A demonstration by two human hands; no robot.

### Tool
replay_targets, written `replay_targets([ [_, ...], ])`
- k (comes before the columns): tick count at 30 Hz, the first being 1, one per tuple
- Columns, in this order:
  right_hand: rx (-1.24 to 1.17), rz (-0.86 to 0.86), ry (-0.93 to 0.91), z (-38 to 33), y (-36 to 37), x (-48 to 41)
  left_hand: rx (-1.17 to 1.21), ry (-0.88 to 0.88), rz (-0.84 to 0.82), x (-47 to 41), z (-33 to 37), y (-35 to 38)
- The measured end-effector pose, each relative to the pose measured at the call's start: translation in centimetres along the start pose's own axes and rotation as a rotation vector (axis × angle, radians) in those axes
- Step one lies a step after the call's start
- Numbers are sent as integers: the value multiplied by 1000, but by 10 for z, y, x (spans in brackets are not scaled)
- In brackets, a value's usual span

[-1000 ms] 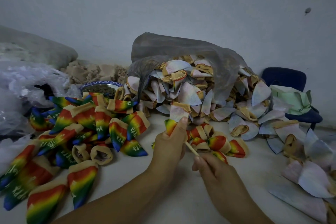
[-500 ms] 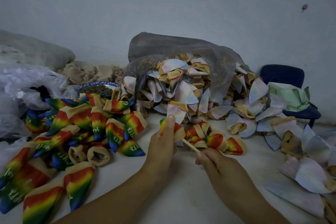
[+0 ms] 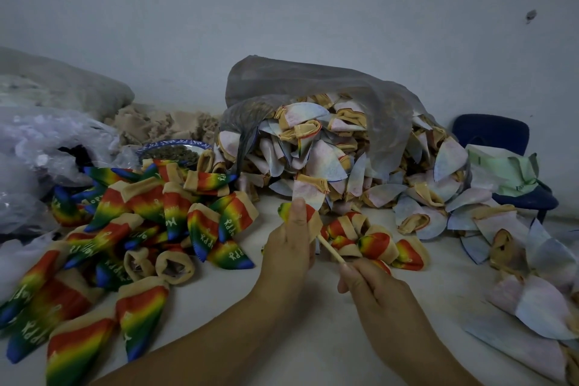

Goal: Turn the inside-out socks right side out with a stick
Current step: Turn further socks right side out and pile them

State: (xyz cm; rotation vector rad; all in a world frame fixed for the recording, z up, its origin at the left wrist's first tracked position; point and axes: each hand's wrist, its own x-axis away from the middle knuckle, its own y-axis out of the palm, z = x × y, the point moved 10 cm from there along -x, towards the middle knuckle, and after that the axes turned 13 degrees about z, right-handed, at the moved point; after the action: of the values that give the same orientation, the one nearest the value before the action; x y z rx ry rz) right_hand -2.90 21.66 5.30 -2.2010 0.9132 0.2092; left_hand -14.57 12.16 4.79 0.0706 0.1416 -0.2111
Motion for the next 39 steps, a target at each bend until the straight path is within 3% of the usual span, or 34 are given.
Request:
replay_targets([
  [6,-109,31,92,-1,4,-1,-21,21,-24,9,-3,15],
  [19,330,-81,-211,0,-24,-16,46,-63,-55,7,-15,5],
  [24,297,-175,-293,2,-22,-20,57,-111,-75,6,-21,5],
  [29,242,-147,-273,-9,-23,-17,22,-78,-94,9,-23,9],
  [32,108,-109,-176,-12,-13,-11,30,46,-52,8,-14,9],
  [35,-55,-96,-23,-3,3,-4,-56,42,-42,9,-12,9],
  [39,-45,-86,16,4,5,-3,-124,40,-7,7,-17,6],
])
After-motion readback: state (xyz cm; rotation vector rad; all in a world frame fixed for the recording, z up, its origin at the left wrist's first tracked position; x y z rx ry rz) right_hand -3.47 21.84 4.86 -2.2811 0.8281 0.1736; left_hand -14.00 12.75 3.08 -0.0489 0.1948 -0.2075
